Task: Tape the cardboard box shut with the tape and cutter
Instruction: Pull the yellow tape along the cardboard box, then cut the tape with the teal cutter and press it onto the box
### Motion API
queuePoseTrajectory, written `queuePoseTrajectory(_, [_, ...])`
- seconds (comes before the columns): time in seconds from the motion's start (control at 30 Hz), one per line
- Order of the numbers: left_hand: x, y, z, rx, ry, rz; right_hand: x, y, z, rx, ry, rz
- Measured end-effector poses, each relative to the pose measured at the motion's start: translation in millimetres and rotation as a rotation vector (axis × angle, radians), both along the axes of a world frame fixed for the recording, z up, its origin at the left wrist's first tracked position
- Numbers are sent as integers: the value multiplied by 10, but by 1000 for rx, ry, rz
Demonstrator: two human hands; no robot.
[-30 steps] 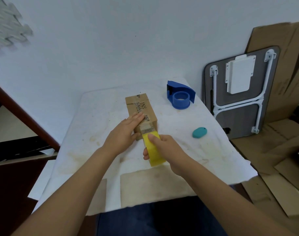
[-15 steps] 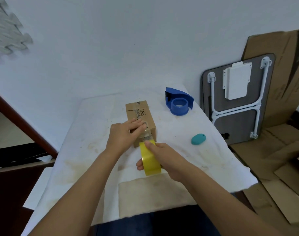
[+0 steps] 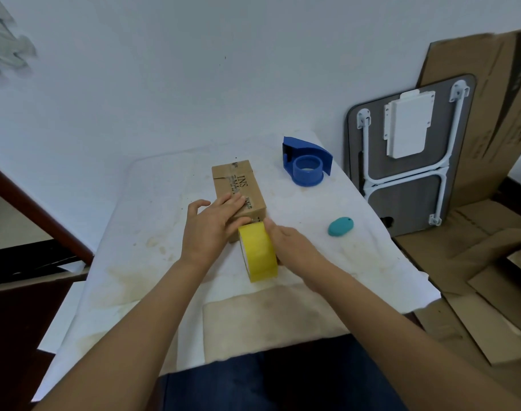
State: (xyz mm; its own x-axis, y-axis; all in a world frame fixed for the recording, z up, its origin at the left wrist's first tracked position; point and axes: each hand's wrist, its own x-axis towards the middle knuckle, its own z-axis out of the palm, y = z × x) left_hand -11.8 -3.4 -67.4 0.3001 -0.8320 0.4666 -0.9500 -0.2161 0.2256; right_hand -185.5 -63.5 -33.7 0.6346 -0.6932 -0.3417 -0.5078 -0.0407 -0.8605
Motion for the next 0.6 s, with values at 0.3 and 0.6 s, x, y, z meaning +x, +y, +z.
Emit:
queuePoseTrajectory(0.3, [-1, -10, -7, -7, -38, 6, -637, -1040, -159, -618, 584, 48])
queuePoseTrajectory(0.6, [12, -4, -28, -16, -9, -4, -729, -1160, -284, -633, 430, 26])
